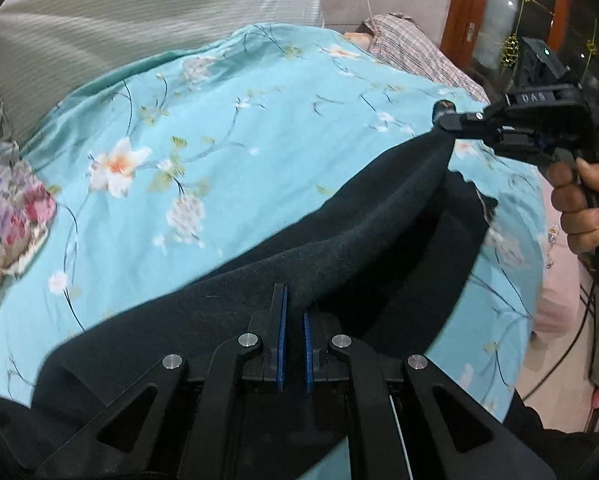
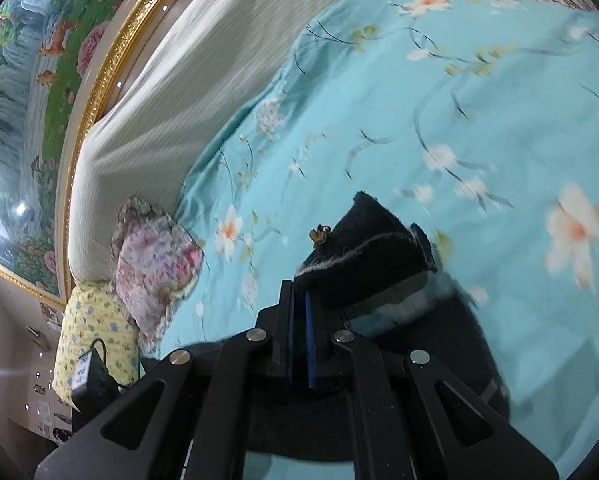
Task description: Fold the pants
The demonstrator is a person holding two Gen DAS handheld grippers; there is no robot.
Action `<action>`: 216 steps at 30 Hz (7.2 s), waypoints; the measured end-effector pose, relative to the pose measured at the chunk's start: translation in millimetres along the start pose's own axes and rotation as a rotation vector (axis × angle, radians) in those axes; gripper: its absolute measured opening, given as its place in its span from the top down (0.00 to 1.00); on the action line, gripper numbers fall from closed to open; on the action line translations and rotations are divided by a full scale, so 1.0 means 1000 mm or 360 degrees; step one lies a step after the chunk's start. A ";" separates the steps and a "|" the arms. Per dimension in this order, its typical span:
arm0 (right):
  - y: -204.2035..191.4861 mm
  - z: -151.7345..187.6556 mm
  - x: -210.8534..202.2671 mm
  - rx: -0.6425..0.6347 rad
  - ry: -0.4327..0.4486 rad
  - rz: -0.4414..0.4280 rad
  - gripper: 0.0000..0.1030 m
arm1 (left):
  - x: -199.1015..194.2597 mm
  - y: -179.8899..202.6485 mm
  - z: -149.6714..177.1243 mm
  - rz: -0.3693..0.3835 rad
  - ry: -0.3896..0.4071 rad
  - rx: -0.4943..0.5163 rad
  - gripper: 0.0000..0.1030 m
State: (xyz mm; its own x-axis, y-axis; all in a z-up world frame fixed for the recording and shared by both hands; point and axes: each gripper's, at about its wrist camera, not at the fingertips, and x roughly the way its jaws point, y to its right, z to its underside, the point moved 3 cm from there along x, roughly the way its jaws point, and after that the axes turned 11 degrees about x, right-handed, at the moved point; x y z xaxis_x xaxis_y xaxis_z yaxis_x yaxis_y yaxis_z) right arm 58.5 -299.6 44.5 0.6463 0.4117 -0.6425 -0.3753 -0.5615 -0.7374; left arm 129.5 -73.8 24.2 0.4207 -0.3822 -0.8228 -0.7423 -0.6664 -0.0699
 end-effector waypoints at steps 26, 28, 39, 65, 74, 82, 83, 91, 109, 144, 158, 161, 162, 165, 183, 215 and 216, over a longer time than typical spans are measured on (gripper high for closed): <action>0.080 0.068 -0.018 0.0064 0.0068 0.0311 0.94 | 0.027 0.050 0.060 0.0134 -0.0141 -0.0001 0.87; 0.076 0.070 -0.018 0.0022 0.0074 0.0337 0.90 | 0.030 0.048 0.064 0.0130 -0.0154 -0.0028 0.86; 0.036 0.070 -0.066 -0.0221 0.0404 0.0428 0.49 | -0.010 0.020 0.093 0.0072 -0.0051 -0.0368 0.48; -0.133 0.233 0.075 -0.1148 -0.0255 -0.0127 0.49 | -0.106 -0.132 0.215 -0.0418 0.0046 -0.1508 0.36; -0.169 0.292 0.138 -0.1511 -0.0447 -0.0160 0.49 | -0.120 -0.157 0.232 -0.0432 0.0161 -0.1824 0.32; -0.191 0.315 0.189 -0.1797 -0.0507 -0.0136 0.49 | -0.118 -0.176 0.254 -0.0451 0.0171 -0.1992 0.38; -0.192 0.318 0.196 -0.1833 -0.0516 -0.0132 0.49 | -0.117 -0.178 0.257 -0.0445 0.0171 -0.2001 0.45; -0.194 0.322 0.238 -0.2029 -0.0505 -0.0039 0.66 | -0.113 -0.182 0.268 -0.0374 0.0179 -0.1970 0.80; -0.257 0.357 0.174 -0.1850 -0.0796 -0.0176 0.94 | -0.178 -0.196 0.288 -0.0214 0.0342 -0.1733 0.83; -0.231 0.387 0.212 -0.1659 -0.0906 -0.0021 0.80 | -0.172 -0.180 0.353 -0.0573 0.0236 -0.1764 0.50; -0.210 0.305 0.177 -0.1340 -0.0697 -0.0037 0.56 | -0.172 -0.171 0.371 -0.0565 0.0206 -0.1903 0.39; -0.201 0.275 0.173 -0.1232 -0.0621 -0.0006 0.56 | -0.169 -0.172 0.371 -0.0552 0.0200 -0.1920 0.37; -0.199 0.268 0.174 -0.1213 -0.0605 0.0001 0.56 | -0.168 -0.173 0.371 -0.0551 0.0198 -0.1922 0.37; -0.193 0.245 0.174 -0.1145 -0.0546 0.0022 0.56 | -0.166 -0.176 0.368 -0.0558 0.0184 -0.1913 0.36; -0.202 0.215 0.268 -0.1299 -0.0746 0.0163 0.56 | -0.148 -0.194 0.357 -0.0558 0.0209 -0.1930 0.37; -0.230 0.235 0.249 -0.1448 -0.0704 0.0052 0.88 | -0.184 -0.183 0.372 -0.0633 0.0343 -0.1934 0.50; -0.229 0.235 0.250 -0.1442 -0.0708 0.0053 0.88 | -0.180 -0.184 0.371 -0.0637 0.0330 -0.1926 0.50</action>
State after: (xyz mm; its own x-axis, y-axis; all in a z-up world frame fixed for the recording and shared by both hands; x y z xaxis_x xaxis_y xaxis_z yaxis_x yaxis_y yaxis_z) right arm 150.7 100.7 4.0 0.2690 0.5124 -0.8155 0.3768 -0.8352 -0.4005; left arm -3.2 355.1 -23.6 0.6562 -0.0417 -0.7534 0.3493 -0.8682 0.3523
